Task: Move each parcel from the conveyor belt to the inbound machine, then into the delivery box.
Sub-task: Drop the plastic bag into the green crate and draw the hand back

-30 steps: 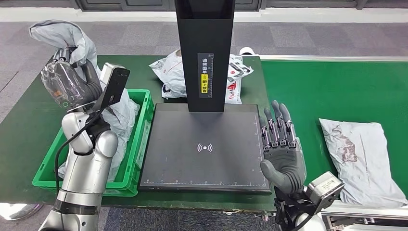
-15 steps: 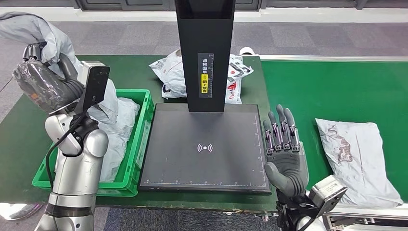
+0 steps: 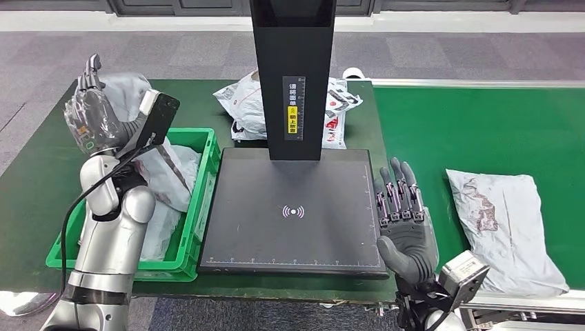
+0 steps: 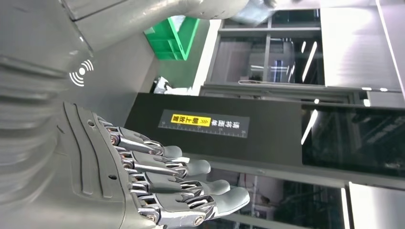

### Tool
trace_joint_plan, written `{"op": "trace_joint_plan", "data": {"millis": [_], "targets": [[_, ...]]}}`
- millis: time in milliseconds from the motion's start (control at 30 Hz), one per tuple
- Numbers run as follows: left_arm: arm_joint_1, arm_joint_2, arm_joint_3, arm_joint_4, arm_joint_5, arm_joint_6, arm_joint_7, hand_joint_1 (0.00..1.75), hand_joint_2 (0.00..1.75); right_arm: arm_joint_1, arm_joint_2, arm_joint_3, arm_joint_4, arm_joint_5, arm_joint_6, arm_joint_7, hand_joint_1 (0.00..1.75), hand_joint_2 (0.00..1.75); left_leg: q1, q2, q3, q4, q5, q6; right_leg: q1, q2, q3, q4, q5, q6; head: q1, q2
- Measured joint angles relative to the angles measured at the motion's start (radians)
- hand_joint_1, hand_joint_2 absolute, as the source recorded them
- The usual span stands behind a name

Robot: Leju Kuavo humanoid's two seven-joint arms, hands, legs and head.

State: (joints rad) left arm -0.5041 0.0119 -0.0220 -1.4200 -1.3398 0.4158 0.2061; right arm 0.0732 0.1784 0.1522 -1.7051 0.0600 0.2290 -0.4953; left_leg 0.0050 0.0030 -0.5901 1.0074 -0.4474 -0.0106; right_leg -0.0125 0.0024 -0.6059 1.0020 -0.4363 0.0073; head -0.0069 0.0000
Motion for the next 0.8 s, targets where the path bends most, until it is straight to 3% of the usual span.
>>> {"op": "trace_joint_plan", "data": {"millis": [133,800], "targets": [[-0.002,0.010,-0.009,0.048,-0.030,-0.019,0.037,0.00,0.00,-0.012,-0.002,0.000,0.018,0.000,0.013,0.000,0.00,1.75,0.000,0.000,0.000,0.000,0.000,0.000,0.000,0.000,0.000,0.000,0.000,0.000,0.000,0.000],[-0.002,0.024,-0.012,0.097,-0.025,-0.056,0.045,0.00,0.00,-0.036,-0.006,0.000,0.058,-0.002,0.021,0.002,0.00,1.75,0.000,0.000,0.000,0.000,0.000,0.000,0.000,0.000,0.000,0.000,0.000,0.000,0.000,0.000]]}}
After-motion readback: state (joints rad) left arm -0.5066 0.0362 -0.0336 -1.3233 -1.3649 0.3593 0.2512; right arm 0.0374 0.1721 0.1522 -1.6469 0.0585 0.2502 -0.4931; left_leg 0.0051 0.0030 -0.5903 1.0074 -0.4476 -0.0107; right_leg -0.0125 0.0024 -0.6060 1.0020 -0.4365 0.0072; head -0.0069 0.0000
